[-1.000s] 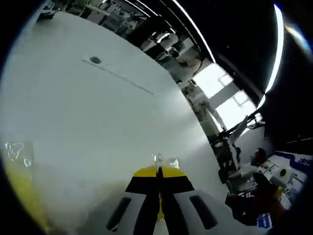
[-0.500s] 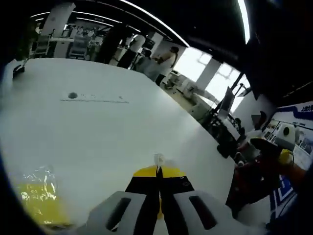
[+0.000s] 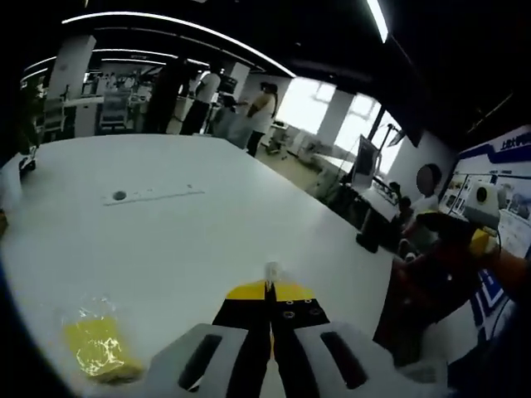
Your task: Compare the silicone blocks by pressing each to a similar depth, holding the contact briefly, and releasing to observe deformation and rebound differences across the visible hardness samples.
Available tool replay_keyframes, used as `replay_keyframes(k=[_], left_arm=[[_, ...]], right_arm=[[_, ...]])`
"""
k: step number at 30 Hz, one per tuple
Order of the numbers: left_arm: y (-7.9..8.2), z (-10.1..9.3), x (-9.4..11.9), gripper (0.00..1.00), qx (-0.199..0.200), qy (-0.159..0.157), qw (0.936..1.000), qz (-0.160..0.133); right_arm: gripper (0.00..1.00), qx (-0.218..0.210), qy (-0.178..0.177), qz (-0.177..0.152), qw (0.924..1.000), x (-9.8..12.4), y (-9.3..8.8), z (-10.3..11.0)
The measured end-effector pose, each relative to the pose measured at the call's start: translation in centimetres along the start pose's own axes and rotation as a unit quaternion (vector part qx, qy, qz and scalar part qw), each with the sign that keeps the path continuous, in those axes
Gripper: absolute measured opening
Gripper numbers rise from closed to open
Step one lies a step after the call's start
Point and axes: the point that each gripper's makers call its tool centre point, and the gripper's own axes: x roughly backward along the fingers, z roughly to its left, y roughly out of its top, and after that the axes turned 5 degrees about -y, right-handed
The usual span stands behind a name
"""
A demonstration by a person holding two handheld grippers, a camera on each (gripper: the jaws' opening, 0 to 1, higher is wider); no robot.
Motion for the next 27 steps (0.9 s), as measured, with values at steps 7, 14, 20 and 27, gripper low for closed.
replay_keyframes(k=[7,14,20,27], left_arm=[[2.1,-0.1,3.2,0.00,-0.021,0.006,0.9995,-0.022],[5.7,0.1,6.4,0.00,-0.045,0.008,0.9979,-0.045],[8.1,0.0,8.5,0.00,-0.071,0.005,0.9957,-0.059],[9.2,-0.4,10.3,0.00,-0.094,-0.007,0.9938,-0.058]], right_arm=[[0.51,0.027,0.022,0.002,0.9994,-0.3,0.7,1.8],[0.54,0.074,0.053,0.016,0.9957,-1.9,1.9,2.9],[0.56,0.106,0.078,0.026,0.9910,-3.7,3.1,3.4],[0.58,0.161,0.115,0.050,0.9789,-6.3,4.1,4.0]])
